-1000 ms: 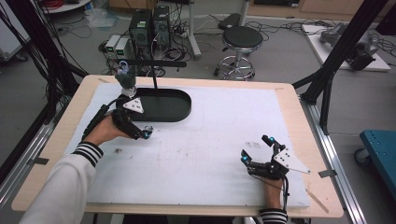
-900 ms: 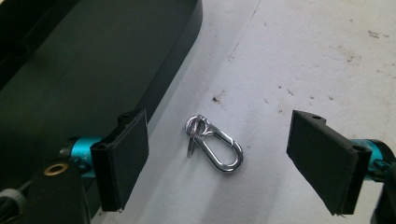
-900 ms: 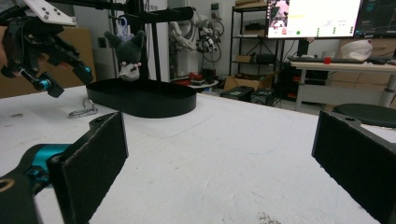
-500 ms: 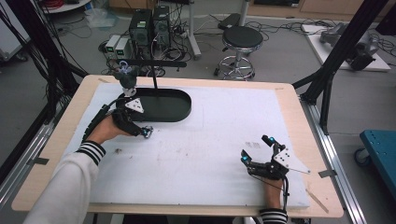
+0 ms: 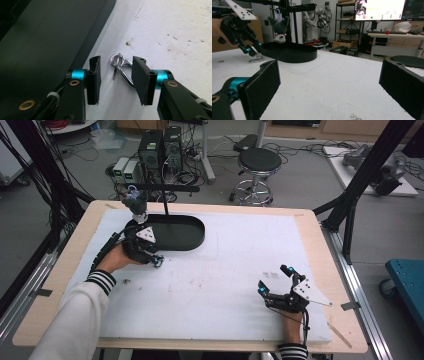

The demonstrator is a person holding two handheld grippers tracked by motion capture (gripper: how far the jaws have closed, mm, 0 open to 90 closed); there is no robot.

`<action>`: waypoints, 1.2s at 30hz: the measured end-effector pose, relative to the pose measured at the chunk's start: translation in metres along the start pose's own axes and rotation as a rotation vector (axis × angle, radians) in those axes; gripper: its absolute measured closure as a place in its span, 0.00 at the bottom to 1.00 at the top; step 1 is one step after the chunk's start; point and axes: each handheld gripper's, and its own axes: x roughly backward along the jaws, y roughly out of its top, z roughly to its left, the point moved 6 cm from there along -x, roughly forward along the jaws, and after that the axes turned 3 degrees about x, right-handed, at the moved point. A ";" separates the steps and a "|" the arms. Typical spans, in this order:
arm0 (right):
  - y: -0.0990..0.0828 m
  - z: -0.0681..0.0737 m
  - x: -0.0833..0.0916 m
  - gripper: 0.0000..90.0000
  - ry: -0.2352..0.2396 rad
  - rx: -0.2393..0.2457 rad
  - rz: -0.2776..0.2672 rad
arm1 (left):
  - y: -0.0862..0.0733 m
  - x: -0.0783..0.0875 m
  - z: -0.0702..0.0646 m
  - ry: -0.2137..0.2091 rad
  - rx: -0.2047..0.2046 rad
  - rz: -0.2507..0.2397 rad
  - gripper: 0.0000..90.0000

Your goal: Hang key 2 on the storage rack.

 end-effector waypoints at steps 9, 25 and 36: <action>0.000 0.000 0.000 0.03 0.000 -0.002 0.000 | 0.000 -0.002 0.001 0.017 -0.003 0.001 0.76; 0.000 0.000 0.000 0.03 0.001 -0.003 -0.001 | -0.002 -0.006 0.003 0.008 -0.005 0.011 0.80; 0.000 0.000 0.000 0.03 0.002 -0.003 0.002 | -0.002 -0.009 0.001 0.005 -0.012 0.013 0.94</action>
